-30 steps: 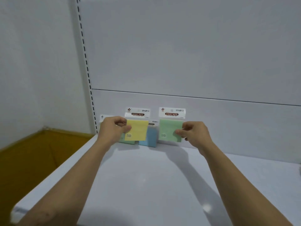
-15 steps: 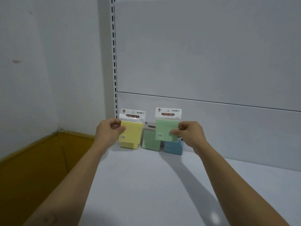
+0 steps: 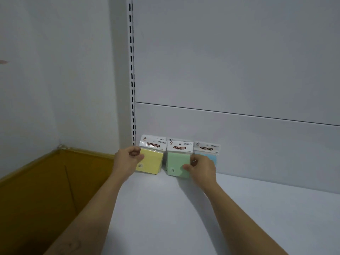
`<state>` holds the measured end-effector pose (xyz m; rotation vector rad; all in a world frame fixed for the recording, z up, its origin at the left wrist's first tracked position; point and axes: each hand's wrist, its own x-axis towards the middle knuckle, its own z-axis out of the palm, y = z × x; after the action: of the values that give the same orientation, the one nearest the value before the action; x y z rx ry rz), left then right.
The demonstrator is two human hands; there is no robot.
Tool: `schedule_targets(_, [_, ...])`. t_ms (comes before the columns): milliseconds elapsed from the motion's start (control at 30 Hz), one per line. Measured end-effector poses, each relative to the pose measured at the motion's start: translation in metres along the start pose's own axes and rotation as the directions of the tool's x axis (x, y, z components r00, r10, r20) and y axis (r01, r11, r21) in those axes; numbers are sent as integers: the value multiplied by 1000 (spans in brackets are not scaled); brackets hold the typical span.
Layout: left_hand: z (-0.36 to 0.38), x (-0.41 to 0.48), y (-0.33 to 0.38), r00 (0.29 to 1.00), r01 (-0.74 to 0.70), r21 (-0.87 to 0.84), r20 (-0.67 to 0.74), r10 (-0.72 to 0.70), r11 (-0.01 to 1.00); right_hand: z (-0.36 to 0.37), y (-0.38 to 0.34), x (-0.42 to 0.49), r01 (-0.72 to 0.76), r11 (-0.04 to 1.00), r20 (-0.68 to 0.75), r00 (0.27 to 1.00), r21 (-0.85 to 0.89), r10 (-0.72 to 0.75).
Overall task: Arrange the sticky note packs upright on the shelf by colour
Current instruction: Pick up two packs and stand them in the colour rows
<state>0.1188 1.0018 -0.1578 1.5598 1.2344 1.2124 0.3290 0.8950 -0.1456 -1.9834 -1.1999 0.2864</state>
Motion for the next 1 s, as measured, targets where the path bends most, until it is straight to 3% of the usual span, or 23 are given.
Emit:
schedule_targets(167, [7,-7,-15,993,-47,56,-102,52,997,21,6,-3,36,999,-108,994,41,-32])
schedule_targets(333, [12,-6,-20,982,-84,152,-155,108,985,27,11,0,56,997,-107,993,62,-49])
schedule_targets(633, [12,-6,-22,995,-98,253,-5,102,963,36,14,-4,52,997,-89,995,52,-47])
schedule_targets(1000, [17,-9,-23,993,-90,262,-50,107,961,37,12,-4,86,990,-118,988,-115,-100])
